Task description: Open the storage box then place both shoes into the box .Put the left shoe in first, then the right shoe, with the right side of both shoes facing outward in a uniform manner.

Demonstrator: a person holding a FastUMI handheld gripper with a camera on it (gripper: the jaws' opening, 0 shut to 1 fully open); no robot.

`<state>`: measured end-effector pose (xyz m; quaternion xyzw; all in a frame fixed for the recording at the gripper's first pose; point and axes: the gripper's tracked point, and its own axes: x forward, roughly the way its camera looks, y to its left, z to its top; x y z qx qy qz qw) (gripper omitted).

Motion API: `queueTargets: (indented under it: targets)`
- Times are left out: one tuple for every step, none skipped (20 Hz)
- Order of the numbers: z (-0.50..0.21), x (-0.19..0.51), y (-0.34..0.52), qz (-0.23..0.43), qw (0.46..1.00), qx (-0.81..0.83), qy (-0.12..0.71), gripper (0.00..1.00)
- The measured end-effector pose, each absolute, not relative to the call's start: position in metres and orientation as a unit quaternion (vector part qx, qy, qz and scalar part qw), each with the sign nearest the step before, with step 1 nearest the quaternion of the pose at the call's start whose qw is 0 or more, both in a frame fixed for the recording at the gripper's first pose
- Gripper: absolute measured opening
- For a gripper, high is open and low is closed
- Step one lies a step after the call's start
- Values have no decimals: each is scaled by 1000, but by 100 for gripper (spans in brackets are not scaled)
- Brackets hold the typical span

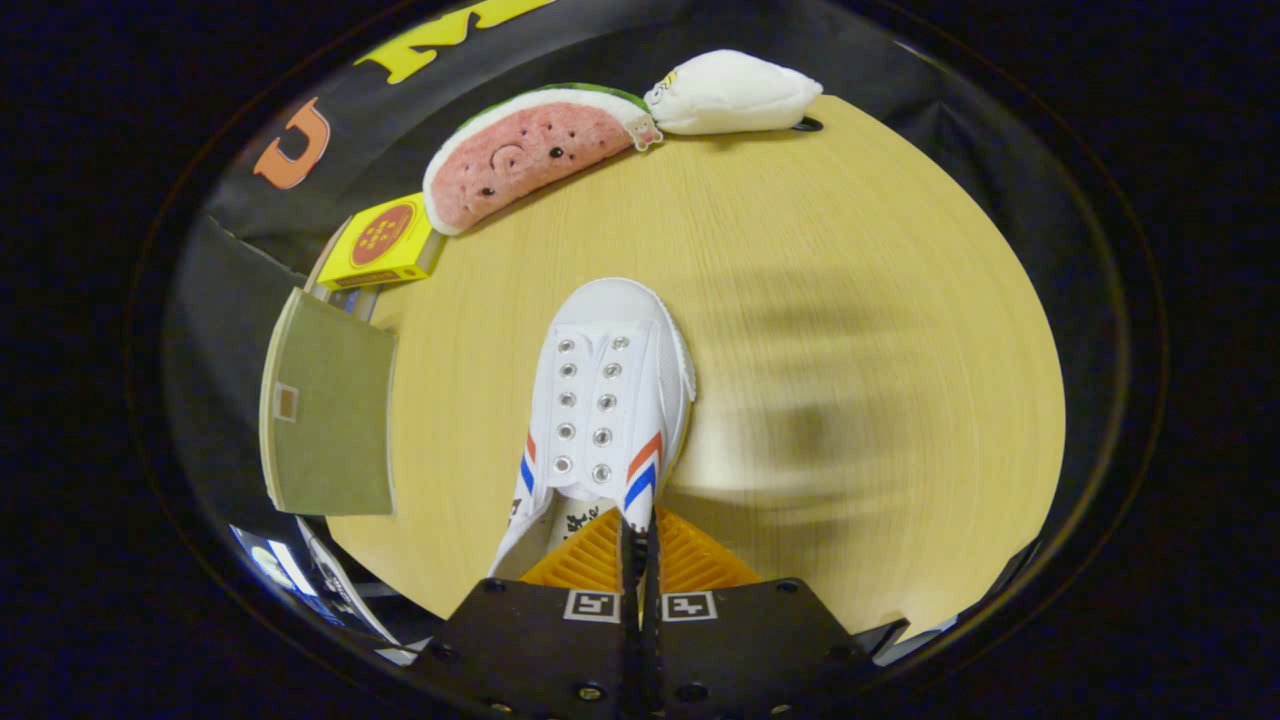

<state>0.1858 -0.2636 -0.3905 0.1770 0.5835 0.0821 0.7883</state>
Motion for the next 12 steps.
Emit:
queueTargets:
  targets:
    - [-378, 179, -260, 84, 792, 182, 576, 0]
    - [-362, 176, -255, 87, 798, 185, 566, 0]
    - [-348, 174, -250, 89, 804, 188, 557, 0]
    - [-333, 172, -241, 91, 808, 190, 550, 0]
    - [-317, 170, -232, 91, 813, 194, 541, 0]
    - [-301, 169, -220, 94, 818, 193, 533, 0]
    - [-286, 168, -208, 95, 824, 191, 524, 0]
    - [-272, 166, -195, 96, 829, 188, 518, 0]
    - [-258, 166, -178, 98, 833, 183, 512, 0]
    - [-248, 167, -163, 100, 836, 179, 510, 0]
    - [-239, 167, -143, 105, 839, 171, 505, 0]
    - [-231, 167, -127, 107, 842, 166, 503, 0]
